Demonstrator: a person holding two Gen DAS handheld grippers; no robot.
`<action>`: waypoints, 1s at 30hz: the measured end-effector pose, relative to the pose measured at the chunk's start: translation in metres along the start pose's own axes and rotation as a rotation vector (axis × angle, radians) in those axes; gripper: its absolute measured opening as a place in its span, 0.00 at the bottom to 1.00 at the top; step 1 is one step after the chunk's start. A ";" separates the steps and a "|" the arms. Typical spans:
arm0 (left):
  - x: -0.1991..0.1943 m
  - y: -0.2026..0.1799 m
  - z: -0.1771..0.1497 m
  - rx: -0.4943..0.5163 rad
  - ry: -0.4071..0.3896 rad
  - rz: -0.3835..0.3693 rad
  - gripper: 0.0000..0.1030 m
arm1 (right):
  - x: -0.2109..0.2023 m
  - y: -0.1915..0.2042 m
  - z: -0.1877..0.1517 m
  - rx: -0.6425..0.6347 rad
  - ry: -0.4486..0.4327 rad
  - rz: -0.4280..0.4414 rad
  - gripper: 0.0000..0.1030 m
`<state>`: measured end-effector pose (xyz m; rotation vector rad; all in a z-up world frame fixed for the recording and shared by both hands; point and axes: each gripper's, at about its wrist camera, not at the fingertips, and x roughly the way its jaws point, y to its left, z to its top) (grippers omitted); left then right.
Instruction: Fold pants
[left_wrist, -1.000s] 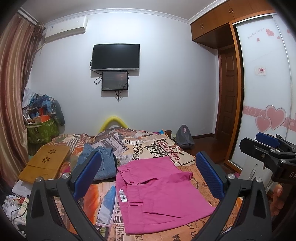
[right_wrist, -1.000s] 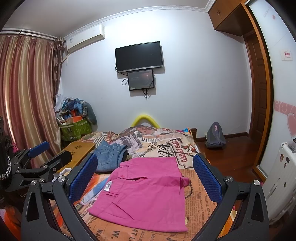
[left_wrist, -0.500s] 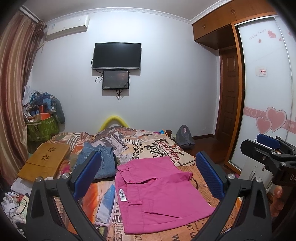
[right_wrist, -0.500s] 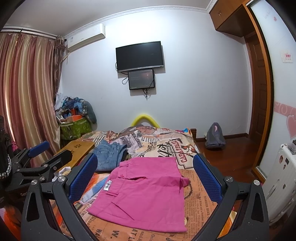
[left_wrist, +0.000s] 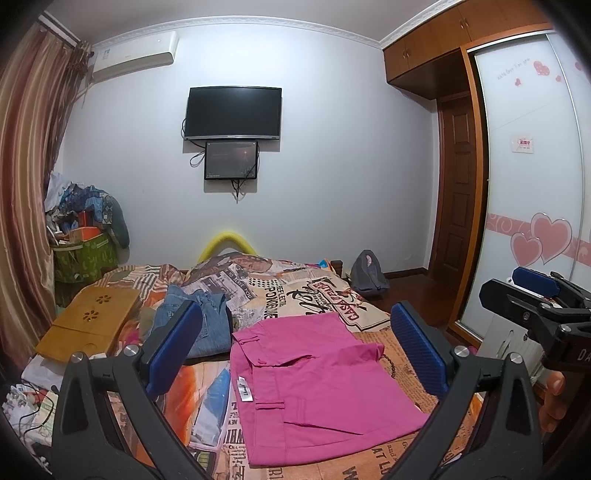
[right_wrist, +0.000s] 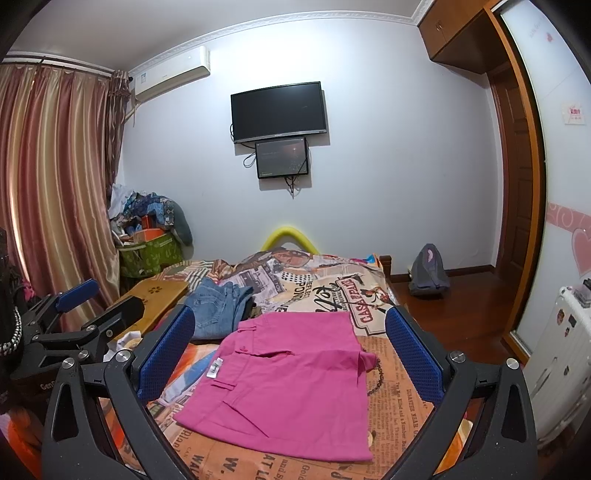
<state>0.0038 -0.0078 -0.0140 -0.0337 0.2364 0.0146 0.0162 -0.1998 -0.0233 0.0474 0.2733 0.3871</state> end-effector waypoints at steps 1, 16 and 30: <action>0.000 0.000 0.000 0.000 0.000 0.000 1.00 | 0.000 -0.001 0.000 0.001 0.000 0.000 1.00; 0.000 -0.001 0.000 0.006 -0.001 0.003 1.00 | -0.001 -0.001 -0.002 0.000 0.002 0.004 1.00; 0.026 0.004 0.000 0.018 0.051 0.018 1.00 | 0.017 -0.012 -0.006 0.016 0.020 -0.007 1.00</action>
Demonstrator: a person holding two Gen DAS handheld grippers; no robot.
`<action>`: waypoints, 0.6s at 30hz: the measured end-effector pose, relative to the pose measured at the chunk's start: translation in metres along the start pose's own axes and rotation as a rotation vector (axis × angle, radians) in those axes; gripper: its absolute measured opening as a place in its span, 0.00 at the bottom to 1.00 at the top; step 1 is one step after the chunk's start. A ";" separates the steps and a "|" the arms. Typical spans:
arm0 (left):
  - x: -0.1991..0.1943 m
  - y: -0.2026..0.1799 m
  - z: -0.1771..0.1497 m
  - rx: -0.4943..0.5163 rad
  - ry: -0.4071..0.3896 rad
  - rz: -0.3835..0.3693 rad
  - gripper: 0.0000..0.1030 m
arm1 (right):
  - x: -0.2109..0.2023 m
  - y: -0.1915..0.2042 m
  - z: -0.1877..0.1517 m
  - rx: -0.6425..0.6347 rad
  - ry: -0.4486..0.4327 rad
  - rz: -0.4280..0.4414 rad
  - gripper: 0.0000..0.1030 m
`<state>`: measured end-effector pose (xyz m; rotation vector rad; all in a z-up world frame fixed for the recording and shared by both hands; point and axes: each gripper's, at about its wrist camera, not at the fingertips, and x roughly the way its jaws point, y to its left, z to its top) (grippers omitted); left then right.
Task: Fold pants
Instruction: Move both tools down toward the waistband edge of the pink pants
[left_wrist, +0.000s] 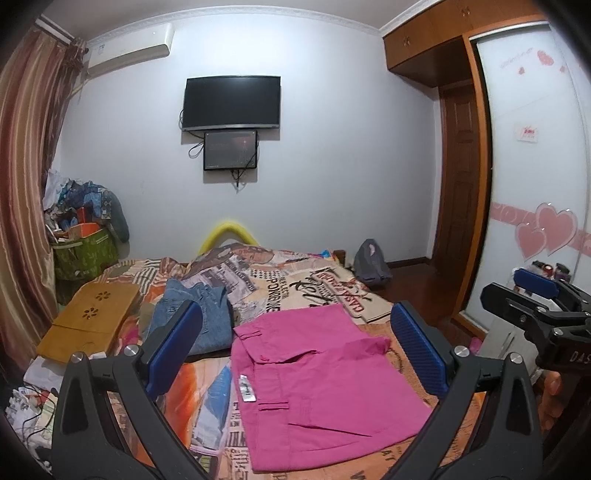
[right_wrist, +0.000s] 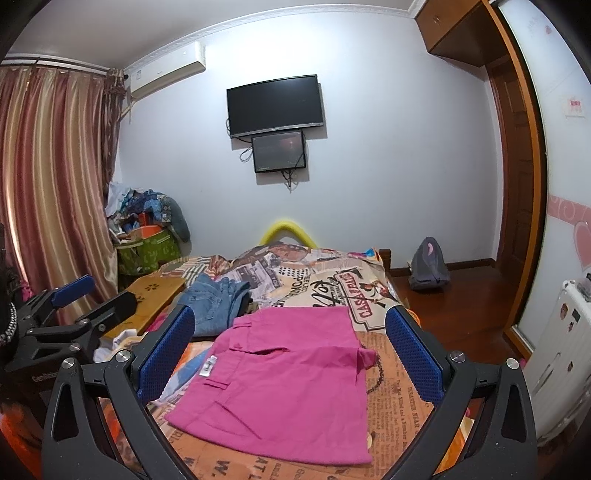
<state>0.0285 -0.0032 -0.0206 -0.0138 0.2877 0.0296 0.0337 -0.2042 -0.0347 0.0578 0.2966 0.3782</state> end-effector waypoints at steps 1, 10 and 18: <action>0.005 0.001 0.000 0.005 0.010 0.007 1.00 | 0.005 -0.003 -0.001 0.003 0.006 -0.008 1.00; 0.095 0.027 -0.003 -0.015 0.196 0.027 1.00 | 0.062 -0.040 -0.010 0.022 0.106 -0.089 1.00; 0.195 0.062 -0.016 -0.071 0.301 0.065 1.00 | 0.122 -0.071 -0.006 -0.029 0.177 -0.122 1.00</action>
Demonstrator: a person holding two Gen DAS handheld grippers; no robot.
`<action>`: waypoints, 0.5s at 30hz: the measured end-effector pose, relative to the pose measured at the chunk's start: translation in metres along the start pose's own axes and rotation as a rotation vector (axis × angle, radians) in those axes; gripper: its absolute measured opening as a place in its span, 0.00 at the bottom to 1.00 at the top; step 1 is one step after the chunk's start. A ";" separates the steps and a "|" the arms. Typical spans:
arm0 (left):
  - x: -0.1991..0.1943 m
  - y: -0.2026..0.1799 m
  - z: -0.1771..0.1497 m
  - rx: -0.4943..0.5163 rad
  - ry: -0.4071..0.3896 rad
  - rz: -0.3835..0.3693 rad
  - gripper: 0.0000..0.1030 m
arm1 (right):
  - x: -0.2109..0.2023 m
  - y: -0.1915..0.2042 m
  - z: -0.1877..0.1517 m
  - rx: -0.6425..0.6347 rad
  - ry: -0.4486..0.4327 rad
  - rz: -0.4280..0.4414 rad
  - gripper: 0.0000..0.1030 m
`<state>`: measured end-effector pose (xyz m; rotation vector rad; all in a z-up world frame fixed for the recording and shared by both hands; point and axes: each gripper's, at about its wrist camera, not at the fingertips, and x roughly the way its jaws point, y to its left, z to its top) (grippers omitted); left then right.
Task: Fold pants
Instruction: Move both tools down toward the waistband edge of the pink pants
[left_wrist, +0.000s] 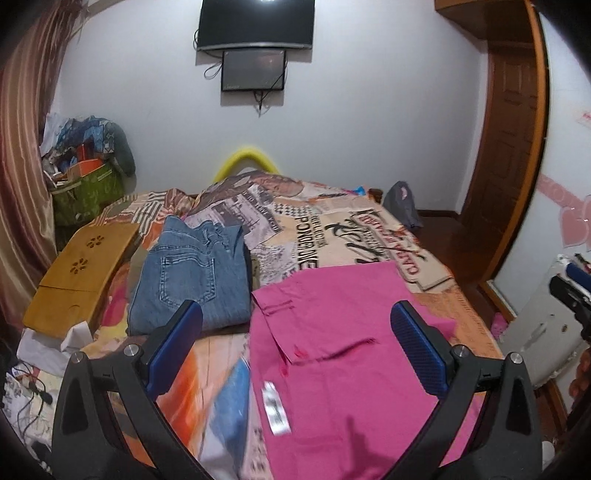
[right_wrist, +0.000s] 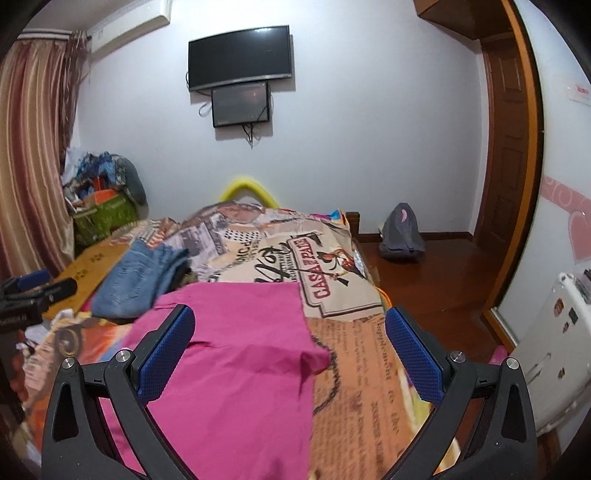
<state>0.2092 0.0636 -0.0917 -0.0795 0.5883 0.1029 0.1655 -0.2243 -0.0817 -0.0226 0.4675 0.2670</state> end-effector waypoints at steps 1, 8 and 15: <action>0.013 0.002 0.003 0.006 0.018 0.005 1.00 | 0.008 -0.002 0.001 -0.007 0.010 -0.011 1.00; 0.105 0.021 0.009 0.043 0.129 0.015 1.00 | 0.070 -0.020 0.005 -0.030 0.074 -0.045 1.00; 0.192 0.040 -0.002 0.048 0.281 -0.017 0.70 | 0.145 -0.021 0.005 -0.108 0.195 0.008 0.99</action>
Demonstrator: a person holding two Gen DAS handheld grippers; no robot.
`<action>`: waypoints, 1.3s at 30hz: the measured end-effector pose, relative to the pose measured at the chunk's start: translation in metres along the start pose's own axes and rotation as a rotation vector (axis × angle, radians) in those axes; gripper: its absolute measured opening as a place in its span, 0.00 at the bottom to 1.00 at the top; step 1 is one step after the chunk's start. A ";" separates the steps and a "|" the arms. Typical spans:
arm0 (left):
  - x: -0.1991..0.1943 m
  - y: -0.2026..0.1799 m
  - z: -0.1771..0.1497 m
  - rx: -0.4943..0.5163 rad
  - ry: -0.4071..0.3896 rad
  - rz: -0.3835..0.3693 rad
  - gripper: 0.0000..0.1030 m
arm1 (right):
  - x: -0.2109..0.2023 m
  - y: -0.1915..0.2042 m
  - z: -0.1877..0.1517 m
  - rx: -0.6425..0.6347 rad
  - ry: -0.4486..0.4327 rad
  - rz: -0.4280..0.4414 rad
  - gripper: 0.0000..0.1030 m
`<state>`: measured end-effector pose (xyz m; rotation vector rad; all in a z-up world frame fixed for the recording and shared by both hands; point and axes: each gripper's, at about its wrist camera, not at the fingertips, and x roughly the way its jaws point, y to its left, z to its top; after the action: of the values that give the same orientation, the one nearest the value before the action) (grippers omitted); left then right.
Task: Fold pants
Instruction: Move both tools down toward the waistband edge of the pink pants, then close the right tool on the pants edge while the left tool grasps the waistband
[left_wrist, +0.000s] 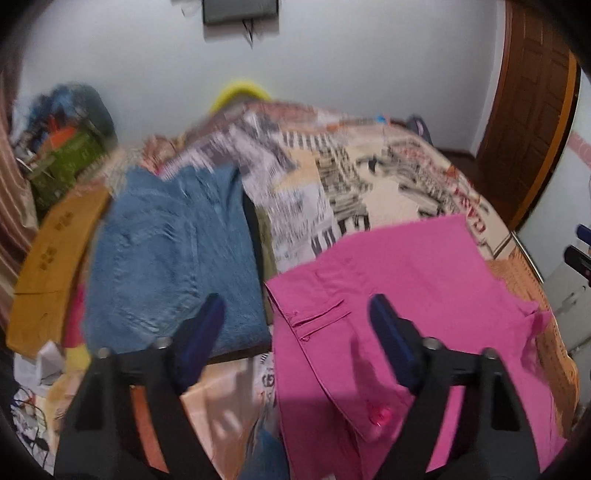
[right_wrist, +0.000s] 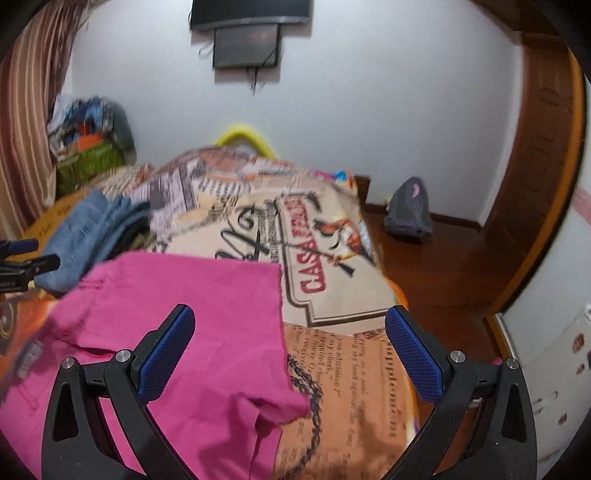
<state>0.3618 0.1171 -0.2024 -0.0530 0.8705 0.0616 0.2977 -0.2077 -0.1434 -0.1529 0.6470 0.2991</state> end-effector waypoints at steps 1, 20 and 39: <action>0.011 0.002 0.000 -0.008 0.025 -0.014 0.65 | 0.011 0.000 0.001 -0.002 0.019 0.014 0.99; 0.056 0.009 -0.001 0.058 0.048 -0.006 0.58 | 0.168 0.000 0.028 -0.025 0.254 0.129 0.71; 0.075 0.011 0.013 -0.004 0.117 -0.113 0.50 | 0.168 -0.020 0.011 0.006 0.278 0.138 0.04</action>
<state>0.4196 0.1310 -0.2515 -0.1103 0.9829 -0.0459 0.4372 -0.1864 -0.2371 -0.1455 0.9362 0.4131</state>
